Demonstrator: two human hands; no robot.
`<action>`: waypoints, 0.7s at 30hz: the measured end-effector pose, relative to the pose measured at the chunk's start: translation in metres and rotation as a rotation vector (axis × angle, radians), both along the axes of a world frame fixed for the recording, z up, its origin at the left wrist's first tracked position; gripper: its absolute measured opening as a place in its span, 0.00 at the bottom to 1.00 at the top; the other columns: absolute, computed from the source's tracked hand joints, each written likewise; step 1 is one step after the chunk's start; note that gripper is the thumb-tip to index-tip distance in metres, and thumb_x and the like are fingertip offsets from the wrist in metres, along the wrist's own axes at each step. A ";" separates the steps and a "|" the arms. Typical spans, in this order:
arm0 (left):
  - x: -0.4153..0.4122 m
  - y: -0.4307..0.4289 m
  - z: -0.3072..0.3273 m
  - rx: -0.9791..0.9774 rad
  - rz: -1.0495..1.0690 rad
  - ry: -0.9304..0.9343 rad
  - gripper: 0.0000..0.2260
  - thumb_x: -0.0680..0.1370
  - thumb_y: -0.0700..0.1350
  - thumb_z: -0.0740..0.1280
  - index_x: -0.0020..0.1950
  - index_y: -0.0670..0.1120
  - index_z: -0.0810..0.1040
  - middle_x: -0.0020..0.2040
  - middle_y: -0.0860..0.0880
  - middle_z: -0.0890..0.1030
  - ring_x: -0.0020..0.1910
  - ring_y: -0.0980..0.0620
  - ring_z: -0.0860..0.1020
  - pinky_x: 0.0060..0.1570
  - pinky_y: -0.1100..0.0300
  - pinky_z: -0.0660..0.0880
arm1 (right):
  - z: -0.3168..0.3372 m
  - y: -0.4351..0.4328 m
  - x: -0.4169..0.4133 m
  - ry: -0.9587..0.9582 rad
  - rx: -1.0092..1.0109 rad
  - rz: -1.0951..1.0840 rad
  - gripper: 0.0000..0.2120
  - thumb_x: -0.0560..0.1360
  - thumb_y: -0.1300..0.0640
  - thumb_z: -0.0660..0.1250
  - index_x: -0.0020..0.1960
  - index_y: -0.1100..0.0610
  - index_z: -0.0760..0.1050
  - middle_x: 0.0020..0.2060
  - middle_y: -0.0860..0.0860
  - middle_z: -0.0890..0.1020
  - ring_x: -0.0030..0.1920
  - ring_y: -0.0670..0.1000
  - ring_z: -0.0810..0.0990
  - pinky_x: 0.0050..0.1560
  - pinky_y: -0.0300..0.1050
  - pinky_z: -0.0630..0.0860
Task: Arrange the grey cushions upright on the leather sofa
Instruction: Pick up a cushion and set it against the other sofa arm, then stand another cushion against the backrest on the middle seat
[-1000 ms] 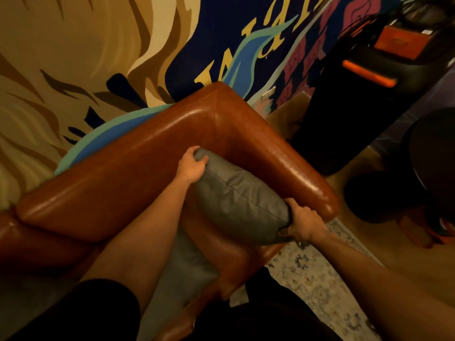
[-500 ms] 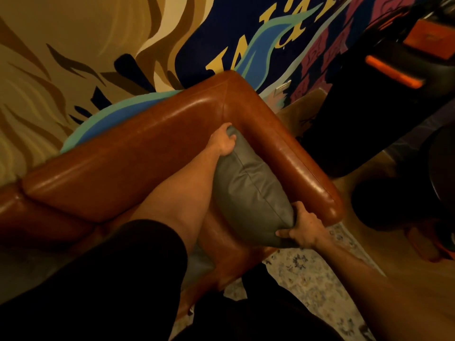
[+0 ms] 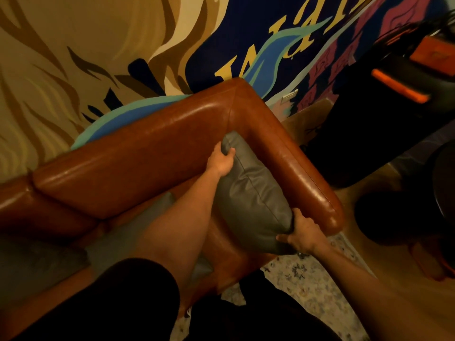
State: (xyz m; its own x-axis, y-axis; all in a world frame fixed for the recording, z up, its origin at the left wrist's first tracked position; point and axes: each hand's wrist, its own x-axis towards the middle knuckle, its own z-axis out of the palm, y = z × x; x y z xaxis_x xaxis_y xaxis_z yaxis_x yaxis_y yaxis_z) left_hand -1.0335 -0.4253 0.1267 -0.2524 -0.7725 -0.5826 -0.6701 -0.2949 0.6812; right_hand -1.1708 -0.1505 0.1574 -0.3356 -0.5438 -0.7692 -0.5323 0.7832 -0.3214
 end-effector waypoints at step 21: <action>0.077 0.085 0.064 -0.021 0.317 0.295 0.21 0.82 0.50 0.66 0.75 0.52 0.69 0.69 0.47 0.77 0.64 0.49 0.78 0.66 0.46 0.76 | 0.053 -0.089 0.064 -0.035 -0.670 0.077 0.26 0.76 0.42 0.72 0.71 0.51 0.73 0.64 0.49 0.81 0.63 0.50 0.80 0.63 0.52 0.78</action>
State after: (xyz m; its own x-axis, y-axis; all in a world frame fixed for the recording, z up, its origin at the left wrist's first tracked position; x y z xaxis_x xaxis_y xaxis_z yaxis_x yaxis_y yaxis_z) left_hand -0.9563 -0.3406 0.1908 -0.1536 -0.8494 -0.5049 -0.3245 -0.4393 0.8377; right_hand -1.1067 -0.2395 0.2109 -0.2578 -0.9285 -0.2672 -0.5586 0.3689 -0.7429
